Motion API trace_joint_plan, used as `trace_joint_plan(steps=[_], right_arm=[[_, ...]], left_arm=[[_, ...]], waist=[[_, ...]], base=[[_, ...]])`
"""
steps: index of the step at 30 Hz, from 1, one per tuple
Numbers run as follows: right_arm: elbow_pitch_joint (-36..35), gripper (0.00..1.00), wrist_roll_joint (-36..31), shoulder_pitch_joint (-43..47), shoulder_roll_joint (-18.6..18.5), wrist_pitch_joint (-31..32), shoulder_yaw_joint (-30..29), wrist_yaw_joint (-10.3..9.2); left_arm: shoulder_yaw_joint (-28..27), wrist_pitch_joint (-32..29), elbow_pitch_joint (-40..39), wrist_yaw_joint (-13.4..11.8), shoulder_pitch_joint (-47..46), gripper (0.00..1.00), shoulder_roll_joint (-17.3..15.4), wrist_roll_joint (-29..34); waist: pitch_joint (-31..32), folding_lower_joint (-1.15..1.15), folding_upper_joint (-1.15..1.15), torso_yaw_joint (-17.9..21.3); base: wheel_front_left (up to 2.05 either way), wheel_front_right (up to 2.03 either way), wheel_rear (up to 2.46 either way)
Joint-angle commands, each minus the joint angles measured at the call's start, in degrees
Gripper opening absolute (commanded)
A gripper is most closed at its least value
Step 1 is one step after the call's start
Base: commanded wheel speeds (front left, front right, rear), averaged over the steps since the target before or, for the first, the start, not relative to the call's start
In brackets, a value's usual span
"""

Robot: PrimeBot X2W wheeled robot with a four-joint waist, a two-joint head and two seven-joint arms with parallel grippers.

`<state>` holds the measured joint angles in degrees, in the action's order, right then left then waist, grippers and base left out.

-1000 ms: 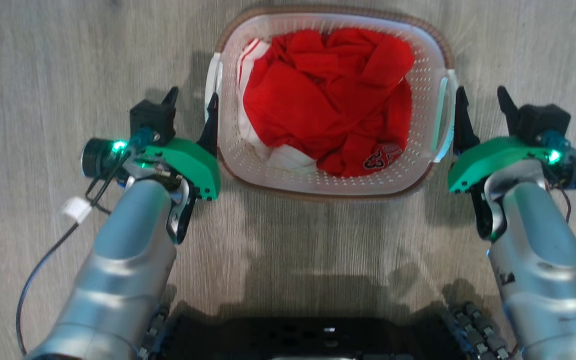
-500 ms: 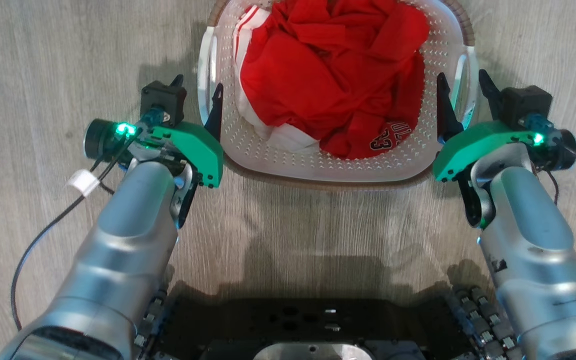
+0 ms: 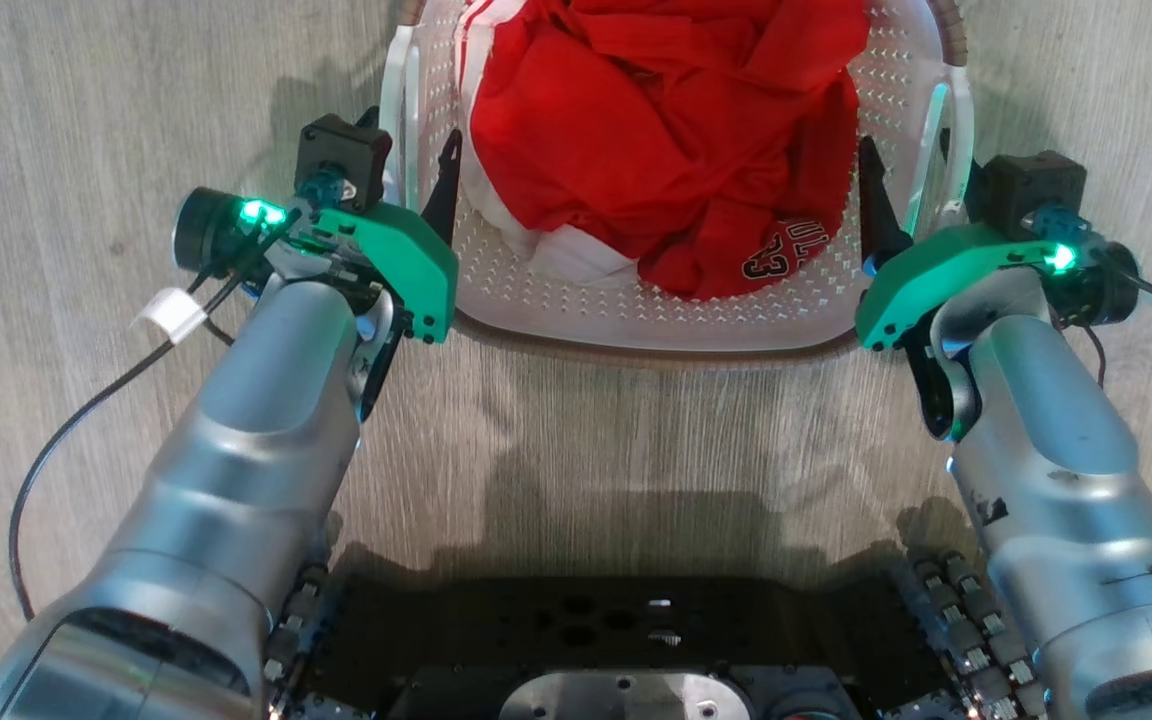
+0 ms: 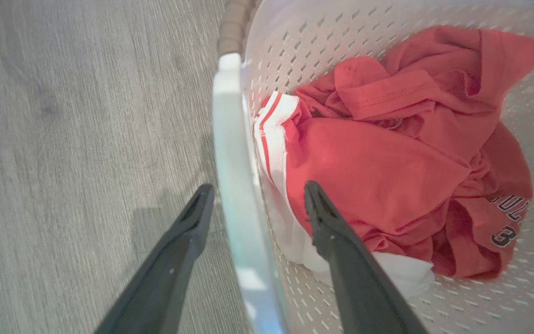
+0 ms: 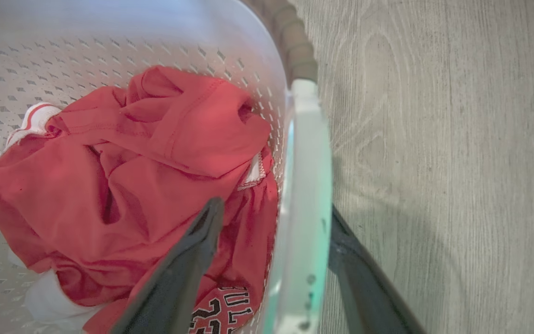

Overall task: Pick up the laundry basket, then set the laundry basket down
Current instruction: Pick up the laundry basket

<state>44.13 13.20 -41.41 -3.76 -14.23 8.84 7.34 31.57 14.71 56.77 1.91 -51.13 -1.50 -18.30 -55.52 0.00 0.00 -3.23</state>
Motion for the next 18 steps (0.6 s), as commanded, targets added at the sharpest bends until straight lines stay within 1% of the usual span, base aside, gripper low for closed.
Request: trace_joint_plan(steps=[1,4,5,7,9,10,11,12,14,15,16,17,18], right_arm=[[-0.4,1.0,0.3,2.1,0.9,-0.8,1.2,0.14],[-0.1,1.0,0.7,1.7,0.9,-0.8,1.6,0.14],[0.0,1.0,0.8,1.5,0.9,-0.8,1.7,0.14],[0.1,1.0,1.0,1.3,0.9,-0.8,1.9,0.14],[0.4,0.9,1.2,1.2,0.9,-0.8,2.0,0.14],[0.6,0.84,1.2,1.2,0.9,-0.8,2.1,0.14],[0.8,0.77,1.2,1.1,0.9,-0.8,2.1,0.14],[0.9,0.67,1.2,1.0,0.9,-0.8,2.1,0.14],[1.3,0.49,1.3,0.8,0.9,-0.8,2.0,0.14],[1.5,0.46,1.4,0.7,0.9,-0.8,2.0,0.14],[1.7,0.42,1.5,0.7,0.9,-0.8,2.0,0.14],[1.9,0.33,1.5,0.6,0.9,-0.8,1.9,0.14],[1.8,0.0,1.3,0.4,0.9,-0.8,1.8,0.14]], left_arm=[[-0.4,0.3,-0.1,-0.4,0.8,1.0,-1.4,-0.3],[0.6,0.3,0.5,-0.7,0.2,1.0,-1.4,-1.1],[0.9,0.3,0.6,-0.8,0.0,0.98,-1.4,-1.4],[1.5,0.3,0.8,-1.0,-0.3,0.84,-1.4,-1.8],[2.1,0.3,0.7,-1.1,-0.5,0.65,-1.4,-2.3],[2.3,0.3,0.6,-1.2,-0.5,0.56,-1.4,-2.4],[2.5,0.3,0.6,-1.3,-0.6,0.47,-1.4,-2.6],[2.8,0.3,0.5,-1.3,-0.6,0.42,-1.4,-2.8],[3.3,0.3,0.3,-1.3,-0.7,0.35,-1.4,-3.0],[3.5,0.3,0.3,-1.4,-0.8,0.3,-1.4,-3.1],[3.7,0.3,0.2,-1.4,-0.8,0.11,-1.4,-3.2],[3.9,0.3,0.2,-1.5,-0.8,0.0,-1.4,-3.3],[4.1,0.3,0.1,-1.5,-0.8,0.0,-1.4,-3.3]], waist=[[0.0,0.0,0.0,0.0],[-0.3,0.0,0.0,0.0],[-0.3,0.0,0.0,0.0],[-0.4,0.0,0.0,0.0],[-0.4,0.0,0.0,0.0],[-0.4,0.0,0.0,0.0],[-0.4,0.0,0.0,0.0],[-0.5,0.0,0.0,0.0],[-0.5,0.0,0.0,0.0],[-0.5,0.0,0.0,0.0],[-0.4,0.0,0.0,0.0],[-0.4,0.0,0.0,0.0],[-0.4,0.0,0.0,0.0]], base=[[0.0,0.0,0.0],[0.0,0.0,0.0],[0.0,0.0,0.0],[0.0,0.0,0.0],[0.0,0.0,0.0],[0.0,0.0,0.0],[0.0,0.0,0.0],[0.0,0.0,0.0],[0.0,0.0,0.0],[0.0,0.0,0.0],[0.0,0.0,0.0],[0.0,0.0,0.0],[0.0,0.0,0.0]])
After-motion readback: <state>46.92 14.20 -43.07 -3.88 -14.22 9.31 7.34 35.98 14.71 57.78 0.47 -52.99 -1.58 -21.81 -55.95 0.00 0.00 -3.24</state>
